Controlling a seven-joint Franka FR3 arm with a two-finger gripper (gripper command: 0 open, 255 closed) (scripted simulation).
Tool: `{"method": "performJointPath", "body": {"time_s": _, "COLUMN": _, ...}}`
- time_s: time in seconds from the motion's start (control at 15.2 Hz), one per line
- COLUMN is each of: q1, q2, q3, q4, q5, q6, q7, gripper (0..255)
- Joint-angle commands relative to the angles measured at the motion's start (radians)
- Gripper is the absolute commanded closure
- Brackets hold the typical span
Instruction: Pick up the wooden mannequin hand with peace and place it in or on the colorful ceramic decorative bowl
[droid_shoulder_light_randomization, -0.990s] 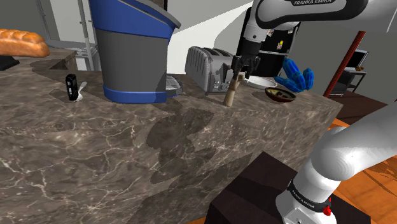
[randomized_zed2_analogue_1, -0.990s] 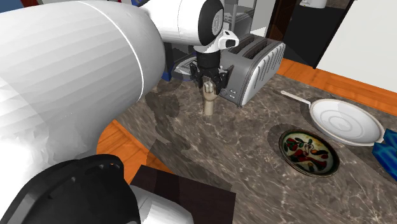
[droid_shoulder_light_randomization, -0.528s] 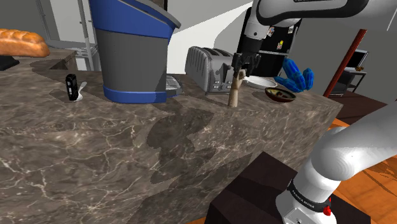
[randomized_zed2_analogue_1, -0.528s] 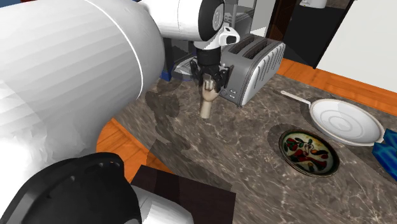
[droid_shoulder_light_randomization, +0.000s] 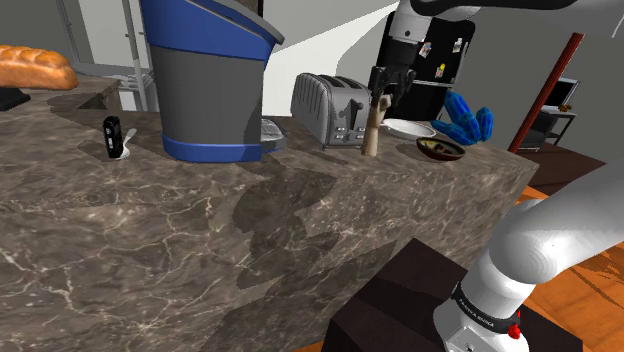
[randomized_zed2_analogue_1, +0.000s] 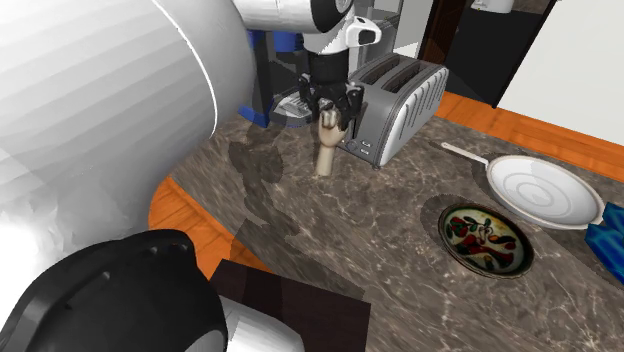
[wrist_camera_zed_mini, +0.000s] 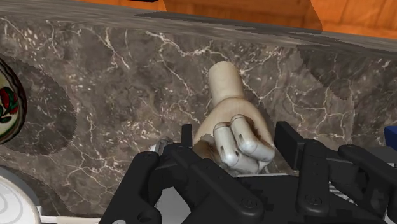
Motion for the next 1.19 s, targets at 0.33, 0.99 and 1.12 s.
{"method": "performJointPath", "body": {"time_s": 0.33, "q1": 0.001, "q2": 0.035, "q3": 0.001, "q4": 0.128, "q5": 0.002, "q6": -0.093, "q7": -0.004, "gripper": 255}}
{"method": "performJointPath", "body": {"time_s": 0.99, "q1": -0.029, "q2": 0.052, "q3": -0.068, "q4": 0.244, "q5": -0.017, "q6": -0.186, "q7": -0.107, "gripper": 255}}
{"method": "performJointPath", "body": {"time_s": 1.12, "q1": -0.043, "q2": 0.049, "q3": -0.104, "q4": 0.25, "q5": -0.027, "q6": -0.192, "q7": -0.158, "gripper": 255}}
